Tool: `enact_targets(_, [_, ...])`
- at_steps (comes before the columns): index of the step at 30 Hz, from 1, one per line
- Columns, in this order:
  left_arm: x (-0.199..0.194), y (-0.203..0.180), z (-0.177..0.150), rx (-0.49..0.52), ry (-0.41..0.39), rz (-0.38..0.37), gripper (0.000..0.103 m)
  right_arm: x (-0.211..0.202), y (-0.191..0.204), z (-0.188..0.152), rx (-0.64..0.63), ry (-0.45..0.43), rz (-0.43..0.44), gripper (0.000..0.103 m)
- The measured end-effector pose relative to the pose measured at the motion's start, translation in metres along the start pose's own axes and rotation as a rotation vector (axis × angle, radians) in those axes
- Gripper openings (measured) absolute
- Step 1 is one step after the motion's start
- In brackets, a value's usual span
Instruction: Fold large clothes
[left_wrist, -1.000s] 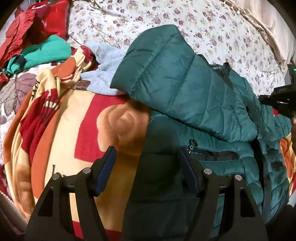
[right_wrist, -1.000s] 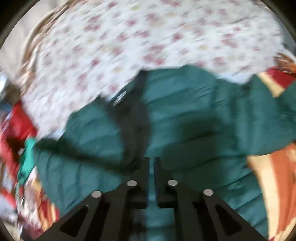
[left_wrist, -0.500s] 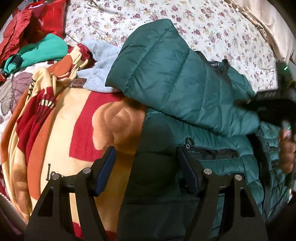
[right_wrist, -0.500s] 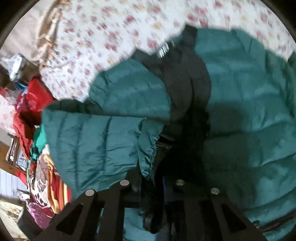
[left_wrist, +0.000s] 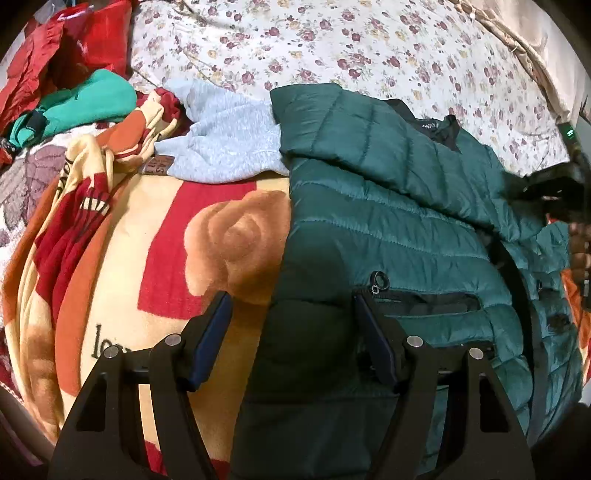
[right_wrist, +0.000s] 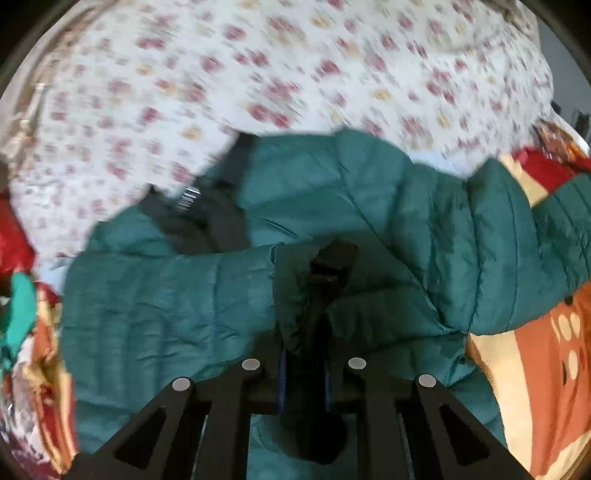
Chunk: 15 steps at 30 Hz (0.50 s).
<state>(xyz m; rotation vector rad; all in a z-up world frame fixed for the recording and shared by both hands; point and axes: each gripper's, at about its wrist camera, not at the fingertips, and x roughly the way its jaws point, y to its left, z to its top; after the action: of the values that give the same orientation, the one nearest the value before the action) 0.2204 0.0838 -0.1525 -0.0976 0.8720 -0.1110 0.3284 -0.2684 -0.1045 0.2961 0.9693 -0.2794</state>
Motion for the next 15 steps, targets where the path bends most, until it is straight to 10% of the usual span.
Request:
enact_targets(7, [0.004, -0.001, 0.001, -0.001, 0.006, 0.009, 0.073, 0.041, -0.018, -0.004, 0.058, 0.043, -0.028, 0.035])
enact_targets(15, [0.004, -0.013, -0.003, 0.029, -0.015, 0.046, 0.077, -0.028, -0.052, -0.010, 0.071, -0.057, 0.004, 0.054])
